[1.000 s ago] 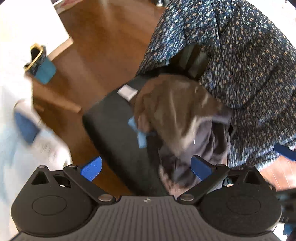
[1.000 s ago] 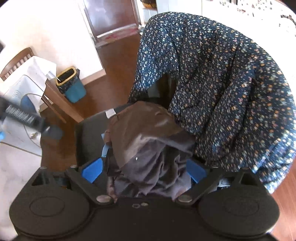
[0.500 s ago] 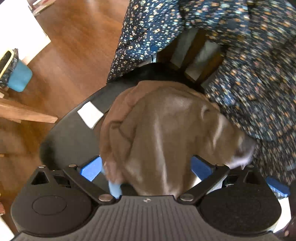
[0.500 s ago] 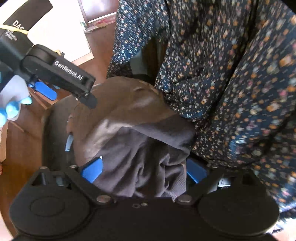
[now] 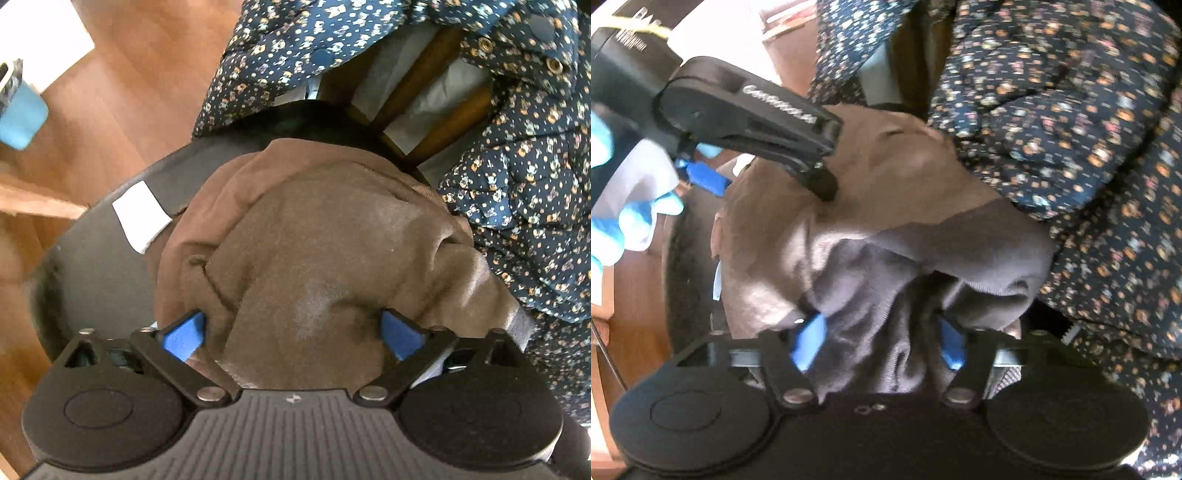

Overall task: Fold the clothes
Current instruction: 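Close the left tool on the brown garment while the right tool grasps it too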

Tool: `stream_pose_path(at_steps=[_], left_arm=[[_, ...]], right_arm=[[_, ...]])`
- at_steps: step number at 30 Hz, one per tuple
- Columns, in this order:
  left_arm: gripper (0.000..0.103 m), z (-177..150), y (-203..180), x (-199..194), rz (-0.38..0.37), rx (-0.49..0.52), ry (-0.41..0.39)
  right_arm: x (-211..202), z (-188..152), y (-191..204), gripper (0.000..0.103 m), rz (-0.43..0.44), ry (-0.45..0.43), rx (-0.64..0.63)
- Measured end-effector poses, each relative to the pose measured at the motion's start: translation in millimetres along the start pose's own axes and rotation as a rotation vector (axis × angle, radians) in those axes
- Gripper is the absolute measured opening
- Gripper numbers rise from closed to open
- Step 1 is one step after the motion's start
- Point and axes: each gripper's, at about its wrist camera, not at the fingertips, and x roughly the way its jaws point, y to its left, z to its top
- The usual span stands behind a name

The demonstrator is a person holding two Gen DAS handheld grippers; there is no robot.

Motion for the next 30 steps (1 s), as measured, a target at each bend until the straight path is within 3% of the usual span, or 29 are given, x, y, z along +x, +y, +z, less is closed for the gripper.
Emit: stream_pose_path(at_steps=[2, 4, 7, 12, 15, 20, 22, 25, 30], left_arm=[[0.068, -1, -4, -4, -0.007, 0.023, -0.008], [0.037, -3, -5, -14, -0.024, 0.031, -0.020], [0.022, -6, -6, -29, -0.054, 0.040, -0.039], [0.018, -18, -2, -69, -0.141, 0.013, -0.077], [0.015, -34, -9, -103, -0.154, 0.062, -0.101], [0.010, -65, -8, -160, -0.154, 0.129, -0.141], [0.002, -77, -4, -190, -0.155, 0.137, -0.188], [0.001, -88, 3, -231, -0.157, 0.149, -0.260], [0.002, -98, 9, -256, -0.111, 0.195, -0.268]], right_arm=[[-1, 0, 7, 0.103, -0.015, 0.009, -0.040], [-3, -1, 11, 0.103, -0.019, 0.013, -0.077], [-13, -2, 14, 0.103, -0.029, 0.008, -0.091], [-60, -14, 17, 0.103, 0.015, -0.083, -0.120], [-93, -11, 12, 0.103, 0.036, -0.148, -0.142], [-141, 7, 9, 0.103, 0.054, -0.217, -0.153], [-161, 14, 7, 0.103, 0.059, -0.238, -0.154], [-194, 24, 12, 0.103, 0.058, -0.279, -0.166], [-236, 44, 26, 0.103, 0.095, -0.344, -0.220]])
